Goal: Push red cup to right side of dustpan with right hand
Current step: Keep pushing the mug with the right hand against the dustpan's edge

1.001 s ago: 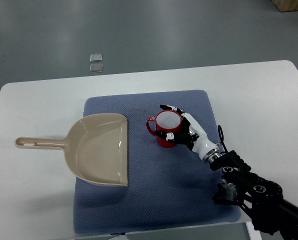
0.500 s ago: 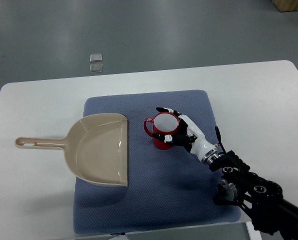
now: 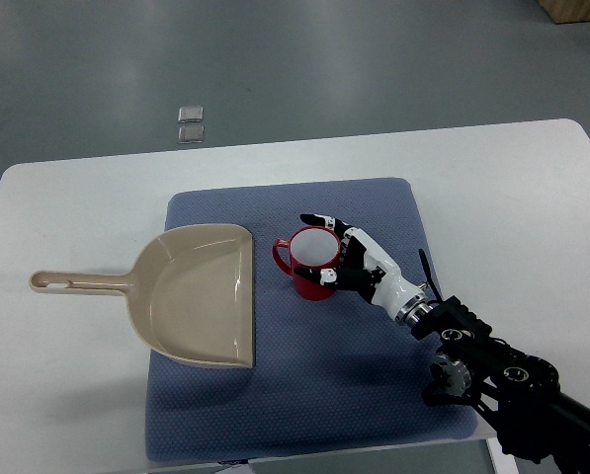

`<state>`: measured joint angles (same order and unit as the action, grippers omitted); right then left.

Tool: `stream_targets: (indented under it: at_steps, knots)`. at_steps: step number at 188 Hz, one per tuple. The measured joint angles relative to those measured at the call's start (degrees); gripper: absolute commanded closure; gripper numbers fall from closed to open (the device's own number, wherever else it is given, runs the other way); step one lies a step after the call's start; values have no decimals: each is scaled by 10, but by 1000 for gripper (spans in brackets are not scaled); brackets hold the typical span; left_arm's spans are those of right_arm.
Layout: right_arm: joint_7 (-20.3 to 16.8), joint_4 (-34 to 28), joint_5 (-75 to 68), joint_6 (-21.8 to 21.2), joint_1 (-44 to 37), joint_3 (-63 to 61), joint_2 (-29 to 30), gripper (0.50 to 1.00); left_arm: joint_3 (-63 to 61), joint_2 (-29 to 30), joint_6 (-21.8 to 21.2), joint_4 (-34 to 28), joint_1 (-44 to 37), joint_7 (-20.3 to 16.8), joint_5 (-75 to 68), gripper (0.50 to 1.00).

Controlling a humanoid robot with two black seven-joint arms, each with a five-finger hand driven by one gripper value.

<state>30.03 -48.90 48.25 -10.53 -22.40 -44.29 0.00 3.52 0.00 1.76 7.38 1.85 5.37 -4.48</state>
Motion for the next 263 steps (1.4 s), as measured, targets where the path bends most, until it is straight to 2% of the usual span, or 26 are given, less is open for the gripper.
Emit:
stream_targets:
  at_steps: [60, 263]
  knots:
    - [0, -8, 1, -30, 2, 1, 0, 572, 0, 0, 0, 0, 0, 0, 0, 500]
    - [1, -35, 0, -46, 4, 57, 0, 572, 0, 0, 0, 0, 0, 0, 0, 500]
